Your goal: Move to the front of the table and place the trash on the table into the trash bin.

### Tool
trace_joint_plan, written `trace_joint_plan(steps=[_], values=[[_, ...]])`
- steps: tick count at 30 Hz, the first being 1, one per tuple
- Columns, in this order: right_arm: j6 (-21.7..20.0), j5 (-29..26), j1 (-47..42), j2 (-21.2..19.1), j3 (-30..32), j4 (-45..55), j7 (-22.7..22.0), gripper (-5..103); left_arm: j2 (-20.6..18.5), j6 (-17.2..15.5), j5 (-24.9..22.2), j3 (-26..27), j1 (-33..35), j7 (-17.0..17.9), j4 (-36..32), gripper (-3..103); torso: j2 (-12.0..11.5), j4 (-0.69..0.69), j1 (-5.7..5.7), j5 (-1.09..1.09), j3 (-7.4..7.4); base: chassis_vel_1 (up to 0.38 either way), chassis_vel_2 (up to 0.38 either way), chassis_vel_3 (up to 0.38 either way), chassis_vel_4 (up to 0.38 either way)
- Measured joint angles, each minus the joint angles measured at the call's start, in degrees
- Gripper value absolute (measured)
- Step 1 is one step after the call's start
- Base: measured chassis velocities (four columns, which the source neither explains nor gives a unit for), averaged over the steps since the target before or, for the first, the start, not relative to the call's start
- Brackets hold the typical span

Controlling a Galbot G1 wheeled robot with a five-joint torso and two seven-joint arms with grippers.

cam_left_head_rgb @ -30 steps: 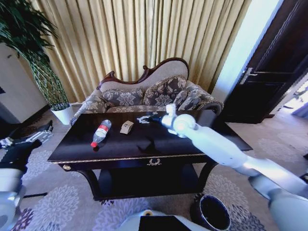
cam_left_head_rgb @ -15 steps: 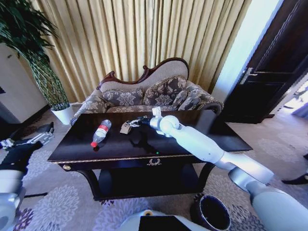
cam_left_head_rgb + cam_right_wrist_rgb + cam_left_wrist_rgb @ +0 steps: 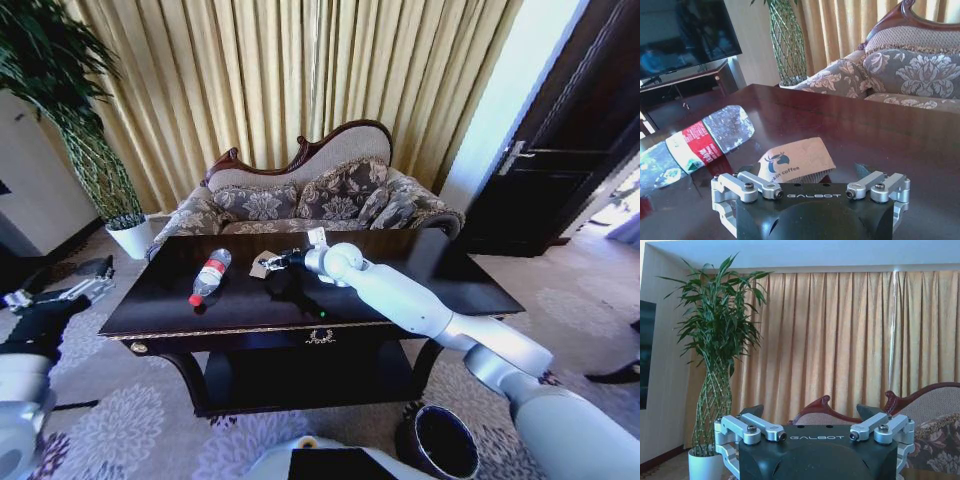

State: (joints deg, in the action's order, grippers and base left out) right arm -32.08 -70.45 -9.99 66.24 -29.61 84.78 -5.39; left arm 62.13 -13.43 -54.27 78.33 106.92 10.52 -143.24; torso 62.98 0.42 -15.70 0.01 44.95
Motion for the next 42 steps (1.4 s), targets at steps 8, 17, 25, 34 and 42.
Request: trace_joint_plan(steps=[8, 17, 25, 34, 42], values=[[0.00, -0.03, 0.57, 0.52, -0.18, -1.24, 0.24, 100, -0.08, 0.00, 0.00, 0.33, 0.17, 0.01, 0.00, 100, 0.00, 0.00, 0.00, 0.00, 0.00, 0.000, 0.000, 0.000, 0.000], [0.34, 0.24, 0.33, 0.23, -0.32, -1.23, 1.66, 93, -0.15, -0.02, 0.00, 0.09, 0.03, 0.06, 0.00, 100, 0.00, 0.00, 0.00, 0.00, 0.00, 0.000, 0.000, 0.000, 0.000], [0.64, 0.57, 0.17, 0.14, -0.44, -1.18, 1.88, 65, -0.14, -0.02, 0.00, 0.31, 0.07, 0.10, 0.00, 100, 0.00, 0.00, 0.00, 0.00, 0.00, 0.000, 0.000, 0.000, 0.000], [1.53, 0.93, 0.20, -0.25, -0.50, -1.22, 1.94, 33, -0.12, 0.02, 0.00, 0.30, 0.03, 0.11, 0.00, 100, 0.00, 0.00, 0.00, 0.00, 0.00, 0.000, 0.000, 0.000, 0.000], [1.85, 1.25, -0.16, -0.49, -0.50, -1.23, 1.96, 2, -0.18, 0.11, 0.00, 0.19, 0.00, 0.20, 0.00, 100, 0.00, 0.00, 0.00, 0.00, 0.00, 0.000, 0.000, 0.000, 0.000]])
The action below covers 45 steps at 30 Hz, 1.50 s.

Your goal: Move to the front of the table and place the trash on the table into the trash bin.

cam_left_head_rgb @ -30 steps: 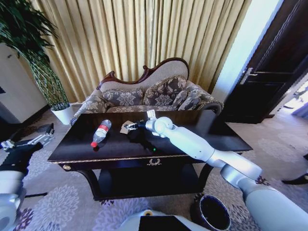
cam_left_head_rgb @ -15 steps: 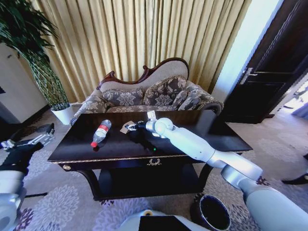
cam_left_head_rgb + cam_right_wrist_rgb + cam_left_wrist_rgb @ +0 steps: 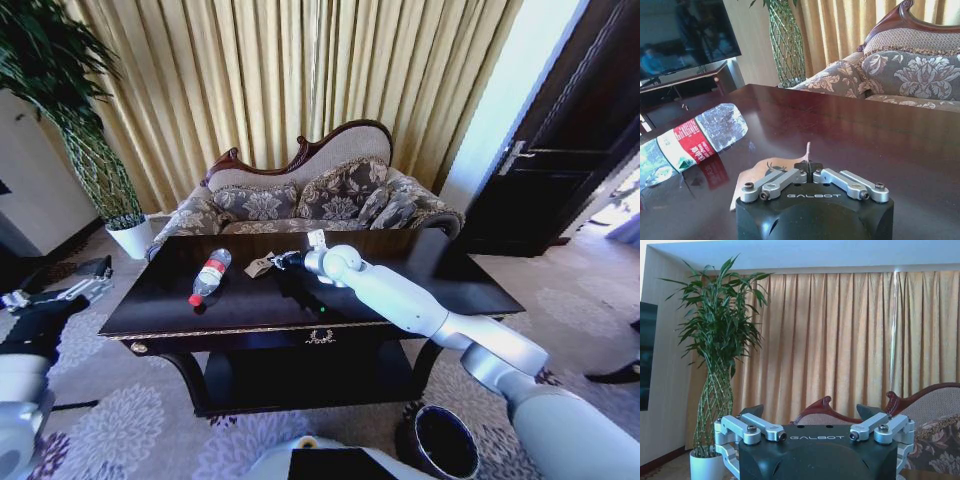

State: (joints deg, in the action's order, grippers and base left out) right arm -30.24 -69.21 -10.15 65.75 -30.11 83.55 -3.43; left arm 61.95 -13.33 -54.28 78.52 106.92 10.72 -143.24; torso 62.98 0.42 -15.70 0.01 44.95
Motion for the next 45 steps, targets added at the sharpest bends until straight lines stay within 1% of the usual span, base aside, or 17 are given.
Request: trace_joint_plan(steps=[17, 21, 24, 26, 27, 29, 30, 31, 32, 34, 35, 37, 38, 40, 42, 43, 45], values=[[0.14, 0.08, -0.94, -1.16, 1.70, 1.63, -0.08, 0, 0.02, 0.05, -0.11, -0.14, -0.03, 0.43, 0.00, 100, 0.00, 0.00, 0.00, 0.00, 0.00, 0.000, 0.000, 0.000, 0.000], [1.24, 1.20, -1.60, -2.56, 4.67, 4.13, -1.16, 0, -0.02, 0.03, -0.39, -0.13, -0.16, 1.10, 0.00, 100, 0.00, -0.01, 0.00, 0.00, 0.00, 0.000, 0.000, 0.000, 0.000], [1.78, 2.08, -2.41, -5.08, 8.11, 7.14, -1.96, 0, 0.16, 0.00, -0.42, -0.15, -0.21, 1.25, 0.00, 100, 0.00, -0.01, 0.00, 0.00, 0.00, 0.000, 0.000, 0.000, 0.000], [2.34, 2.80, -3.93, -8.96, 12.53, 10.47, -2.99, 0, -0.03, -0.01, -0.61, -0.25, -0.53, 1.38, 0.00, 100, 0.00, -0.01, 0.00, -0.01, 0.00, 0.000, 0.000, 0.000, 0.000], [2.34, 2.80, -3.93, -8.96, 12.53, 10.47, -2.99, 0, -0.03, -0.01, -0.61, -0.25, -0.53, 1.38, 0.00, 100, 0.00, -0.01, 0.00, -0.01, 0.00, 0.000, 0.000, 0.000, 0.000], [2.85, 3.50, -6.52, -13.68, 17.91, 13.42, -3.77, 0, -0.72, -0.07, -0.78, -0.60, -1.38, 1.80, 0.00, 100, 0.00, 0.01, 0.00, -0.02, 0.00, 0.000, 0.000, 0.000, 0.000], [2.85, 3.50, -6.52, -13.68, 17.91, 13.42, -3.77, 0, -0.72, -0.07, -0.78, -0.60, -1.38, 1.80, 0.00, 100, 0.00, 0.01, 0.00, -0.02, 0.00, 0.000, 0.000, 0.000, 0.000], [3.34, 3.97, -8.39, -16.40, 21.27, 14.82, -4.26, 0, -1.06, -0.14, -0.80, -1.00, -1.88, 2.27, 0.00, 100, 0.00, 0.03, 0.00, -0.02, 0.00, 0.000, 0.000, 0.000, 0.000], [3.34, 3.97, -8.39, -16.40, 21.27, 14.82, -4.26, 0, -1.06, -0.14, -0.80, -1.00, -1.88, 2.27, 0.00, 100, 0.00, 0.03, 0.00, -0.02, 0.00, 0.000, 0.000, 0.000, 0.000], [4.93, 5.76, -14.00, -22.43, 29.00, 17.55, -4.69, 0, -1.43, -0.32, -0.80, -1.91, -2.58, 2.79, 0.00, 100, 0.00, 0.00, 0.00, -0.03, 0.00, 0.000, 0.000, 0.000, 0.000], [4.93, 5.76, -14.00, -22.43, 29.00, 17.55, -4.69, 0, -1.43, -0.32, -0.80, -1.91, -2.58, 2.79, 0.00, 100, 0.00, 0.00, 0.00, -0.03, 0.00, 0.000, 0.000, 0.000, 0.000], [6.13, 7.49, -19.54, -26.80, 35.84, 19.54, -4.73, 0, -1.61, -0.34, -0.77, -2.31, -3.02, 2.82, 0.00, 100, 0.00, 0.01, 0.00, -0.01, 0.00, 0.000, 0.000, 0.000, 0.000], [6.13, 7.49, -19.54, -26.80, 35.84, 19.54, -4.73, 0, -1.61, -0.34, -0.77, -2.31, -3.02, 2.82, 0.00, 100, 0.00, 0.01, 0.00, -0.01, 0.00, 0.000, 0.000, 0.000, 0.000], [8.81, 10.23, -27.16, -30.94, 42.14, 21.51, -5.50, 0, -1.68, -0.36, -0.75, -2.60, -3.58, 2.82, 0.00, 100, 0.00, 0.04, 0.00, -0.03, -0.01, 0.000, 0.000, 0.000, 0.000], [10.26, 11.55, -33.79, -33.23, 47.74, 23.49, -6.83, 0, -1.75, -0.37, -0.67, -3.10, -4.26, 2.84, 0.00, 100, 0.00, 0.01, 0.00, -0.04, -0.01, 0.000, 0.000, 0.000, 0.000], [10.26, 11.55, -33.79, -33.23, 47.74, 23.49, -6.83, 0, -1.75, -0.37, -0.67, -3.10, -4.26, 2.84, 0.00, 100, 0.00, 0.01, 0.00, -0.04, -0.01, 0.000, 0.000, 0.000, 0.000], [10.53, 11.80, -38.03, -34.11, 52.35, 25.01, -7.44, 0, -1.99, -0.49, -0.28, -4.03, -5.06, 3.12, 0.00, 100, 0.01, 0.01, 0.00, -0.01, -0.01, 0.000, 0.000, 0.000, 0.000]])
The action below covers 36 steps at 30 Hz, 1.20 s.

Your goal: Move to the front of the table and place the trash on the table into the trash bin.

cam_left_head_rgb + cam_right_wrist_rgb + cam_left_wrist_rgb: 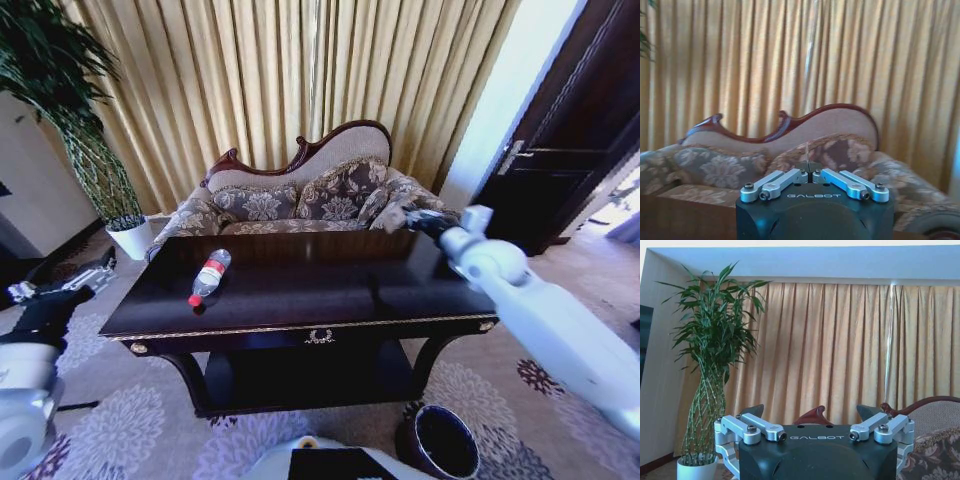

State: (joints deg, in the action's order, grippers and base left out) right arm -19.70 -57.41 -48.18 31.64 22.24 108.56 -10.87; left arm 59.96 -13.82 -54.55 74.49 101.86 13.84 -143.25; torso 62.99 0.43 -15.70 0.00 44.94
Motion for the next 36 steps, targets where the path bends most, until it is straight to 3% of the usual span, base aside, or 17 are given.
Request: trace_joint_plan(steps=[5, 10, 36], values=[[-0.04, 0.61, -5.90, 0.57, 7.14, 1.63, -0.76, 0, -0.66, -1.33, 0.36, -1.61, -1.64, 2.07, 0.00, 100, 0.00, -0.04, 0.00, 0.02, 0.00, 0.000, 0.000, 0.000, 0.000], [-0.11, 1.82, -14.54, 2.14, 14.88, 3.18, -0.74, 0, -1.12, -2.97, 0.56, -2.36, -2.46, 3.55, 0.00, 100, 0.00, 0.02, 0.00, 0.00, 0.01, 0.000, 0.000, 0.000, 0.000], [0.46, 1.30, -26.82, 4.29, 27.28, 9.20, -0.64, 0, -1.15, -3.70, -0.56, -1.71, -0.17, 3.42, 0.00, 100, -0.01, 0.00, -0.01, 0.02, 0.01, 0.020, -0.023, -0.022, 0.022]])
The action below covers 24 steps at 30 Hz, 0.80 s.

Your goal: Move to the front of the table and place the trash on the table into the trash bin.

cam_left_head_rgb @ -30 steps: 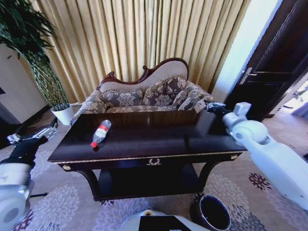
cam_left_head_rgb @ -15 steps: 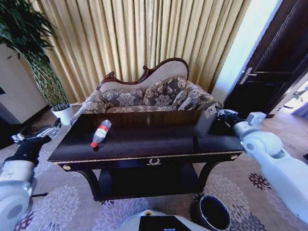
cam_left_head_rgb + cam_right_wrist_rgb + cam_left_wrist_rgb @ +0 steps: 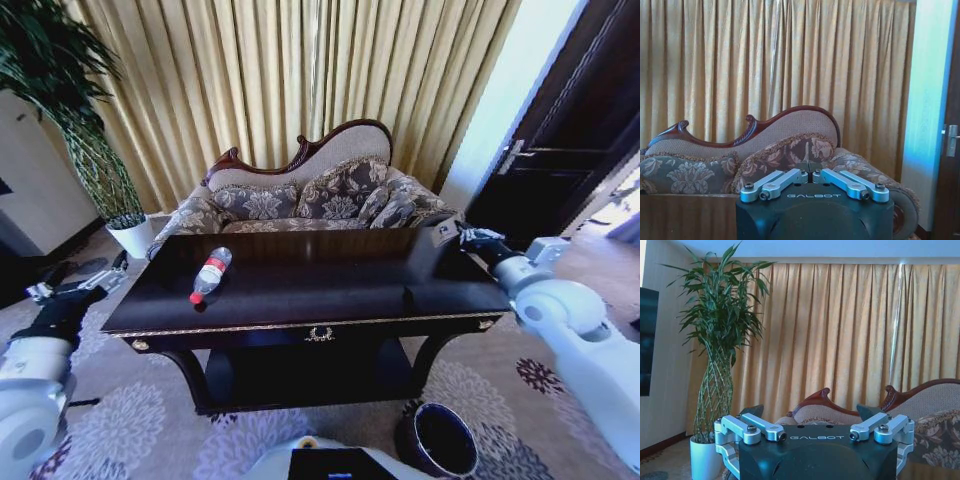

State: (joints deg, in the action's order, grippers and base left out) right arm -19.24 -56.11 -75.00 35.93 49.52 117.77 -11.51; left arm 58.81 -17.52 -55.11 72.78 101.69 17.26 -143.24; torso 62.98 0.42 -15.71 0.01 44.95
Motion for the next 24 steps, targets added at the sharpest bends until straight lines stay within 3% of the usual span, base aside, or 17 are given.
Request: trace_joint_plan(steps=[24], values=[[0.24, -0.08, -3.56, 0.26, 3.19, 2.29, -0.10, 0, 0.10, 0.38, 0.12, 0.27, 0.04, -1.01, 0.00, 100, 0.00, -0.01, 0.00, 0.00, 0.00, 0.132, -0.125, -0.125, 0.134]])
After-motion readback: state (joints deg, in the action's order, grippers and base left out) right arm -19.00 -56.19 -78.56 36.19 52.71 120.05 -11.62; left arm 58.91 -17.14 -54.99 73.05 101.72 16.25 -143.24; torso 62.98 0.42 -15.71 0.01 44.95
